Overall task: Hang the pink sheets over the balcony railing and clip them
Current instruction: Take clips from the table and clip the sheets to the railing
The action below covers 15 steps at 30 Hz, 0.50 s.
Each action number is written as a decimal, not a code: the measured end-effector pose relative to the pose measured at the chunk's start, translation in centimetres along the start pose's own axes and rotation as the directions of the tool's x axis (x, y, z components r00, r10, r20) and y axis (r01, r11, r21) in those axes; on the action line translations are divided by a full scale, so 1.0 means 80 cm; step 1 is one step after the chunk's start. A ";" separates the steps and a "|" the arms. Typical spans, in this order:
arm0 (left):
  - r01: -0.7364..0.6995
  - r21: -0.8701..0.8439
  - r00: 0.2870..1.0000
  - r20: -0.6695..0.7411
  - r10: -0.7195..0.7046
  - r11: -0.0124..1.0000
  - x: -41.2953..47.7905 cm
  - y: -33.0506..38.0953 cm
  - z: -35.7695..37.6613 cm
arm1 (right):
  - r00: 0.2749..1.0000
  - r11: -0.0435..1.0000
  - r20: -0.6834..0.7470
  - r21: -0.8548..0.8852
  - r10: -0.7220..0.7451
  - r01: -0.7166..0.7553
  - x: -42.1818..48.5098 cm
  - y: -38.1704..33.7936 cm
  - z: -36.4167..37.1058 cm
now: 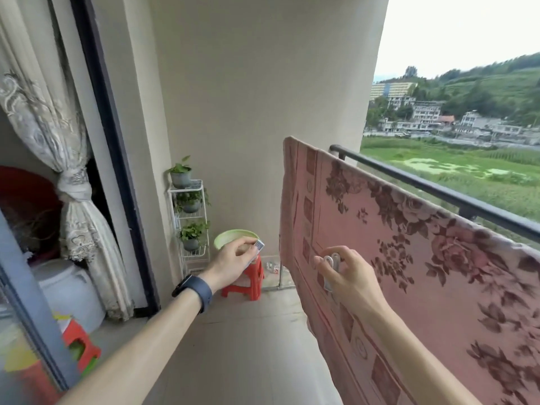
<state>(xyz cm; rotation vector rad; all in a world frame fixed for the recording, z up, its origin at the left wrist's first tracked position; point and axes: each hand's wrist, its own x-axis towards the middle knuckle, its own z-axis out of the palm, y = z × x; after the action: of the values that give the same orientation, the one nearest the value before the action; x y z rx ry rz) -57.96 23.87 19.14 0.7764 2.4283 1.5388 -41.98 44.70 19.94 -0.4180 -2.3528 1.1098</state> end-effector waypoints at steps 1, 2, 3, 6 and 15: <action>-0.008 0.007 1.000 -0.009 0.008 1.000 0.031 0.001 -0.005 | 1.000 1.000 0.003 0.015 -0.013 0.013 0.035 0.000 0.006; -0.016 0.014 1.000 -0.016 0.016 1.000 0.060 0.002 -0.010 | 1.000 0.999 0.004 0.035 -0.020 0.020 0.068 0.000 0.014; -0.026 0.016 0.999 -0.026 0.026 1.000 0.090 0.001 -0.016 | 1.000 0.998 0.002 0.055 -0.018 0.018 0.101 -0.001 0.021; -0.051 -0.012 0.997 -0.053 0.050 0.999 0.174 -0.012 -0.040 | 1.000 0.995 -0.010 0.096 -0.019 0.020 0.197 -0.002 0.047; -0.032 -0.054 0.994 -0.103 0.027 0.998 0.427 -0.095 -0.116 | 1.000 0.988 -0.011 0.154 -0.024 0.026 0.443 0.019 0.159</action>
<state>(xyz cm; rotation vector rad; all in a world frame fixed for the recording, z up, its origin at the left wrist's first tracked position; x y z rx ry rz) -93.30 31.26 21.24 0.7442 2.4429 1.6892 -78.34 54.33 22.74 -0.3361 -2.2381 1.2651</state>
